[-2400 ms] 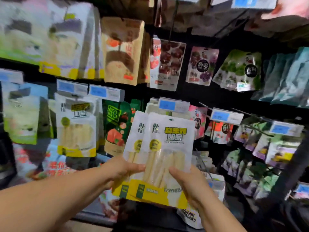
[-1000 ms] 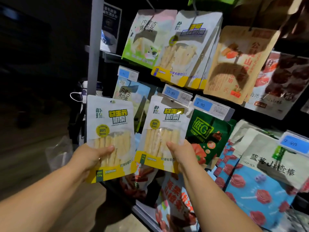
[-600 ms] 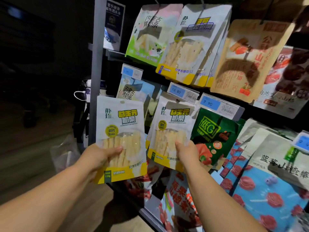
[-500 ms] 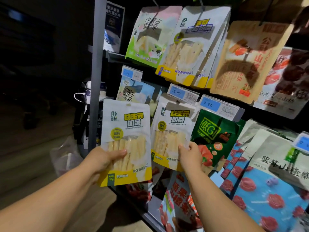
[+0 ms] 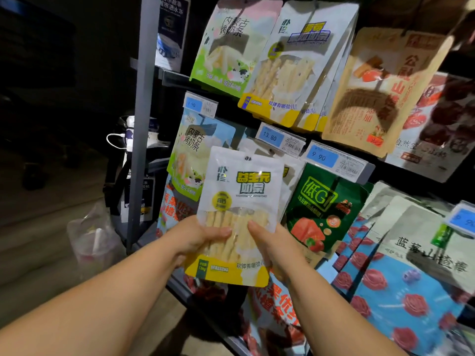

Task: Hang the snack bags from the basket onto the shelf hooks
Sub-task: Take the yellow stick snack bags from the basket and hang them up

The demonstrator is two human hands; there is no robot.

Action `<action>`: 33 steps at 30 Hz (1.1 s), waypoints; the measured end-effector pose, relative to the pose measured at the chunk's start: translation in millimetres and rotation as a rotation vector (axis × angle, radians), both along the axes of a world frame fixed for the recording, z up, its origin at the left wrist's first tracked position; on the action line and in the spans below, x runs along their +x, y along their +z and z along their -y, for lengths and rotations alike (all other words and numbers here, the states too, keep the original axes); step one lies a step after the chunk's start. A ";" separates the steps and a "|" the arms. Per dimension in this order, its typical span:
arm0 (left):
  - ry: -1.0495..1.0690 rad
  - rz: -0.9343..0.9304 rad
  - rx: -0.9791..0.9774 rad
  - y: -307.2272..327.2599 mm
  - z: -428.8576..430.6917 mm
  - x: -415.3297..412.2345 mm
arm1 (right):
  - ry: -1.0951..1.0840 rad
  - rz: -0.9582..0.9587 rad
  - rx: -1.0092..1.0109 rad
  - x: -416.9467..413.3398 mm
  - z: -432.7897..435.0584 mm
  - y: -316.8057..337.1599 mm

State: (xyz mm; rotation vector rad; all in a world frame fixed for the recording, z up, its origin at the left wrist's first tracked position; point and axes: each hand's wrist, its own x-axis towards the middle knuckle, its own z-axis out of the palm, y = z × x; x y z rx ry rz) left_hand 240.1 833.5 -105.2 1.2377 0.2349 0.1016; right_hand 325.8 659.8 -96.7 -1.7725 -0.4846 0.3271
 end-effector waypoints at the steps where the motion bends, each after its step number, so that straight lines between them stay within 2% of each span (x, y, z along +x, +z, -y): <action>1: -0.008 0.000 0.011 0.0 1.0 1.9 | 0.012 -0.020 0.024 2.6 -0.5 -5.0; 9: 0.036 0.034 0.016 -1.1 6.6 20.6 | -0.063 -0.045 0.276 9.0 -0.2 -8.4; 13: 0.065 0.039 0.058 -4.4 4.7 33.4 | -0.163 0.004 0.252 14.7 -6.7 -6.9; 21: 0.231 0.031 0.269 -7.7 -0.2 50.7 | -0.247 0.049 0.266 30.9 -15.5 -3.0; 26: 0.264 0.044 0.292 -10.0 -2.8 62.0 | -0.305 0.056 0.258 42.2 -21.9 -5.4; 33: 0.325 -0.042 0.464 -16.0 1.8 84.3 | -0.369 0.074 0.125 59.1 -24.1 -6.8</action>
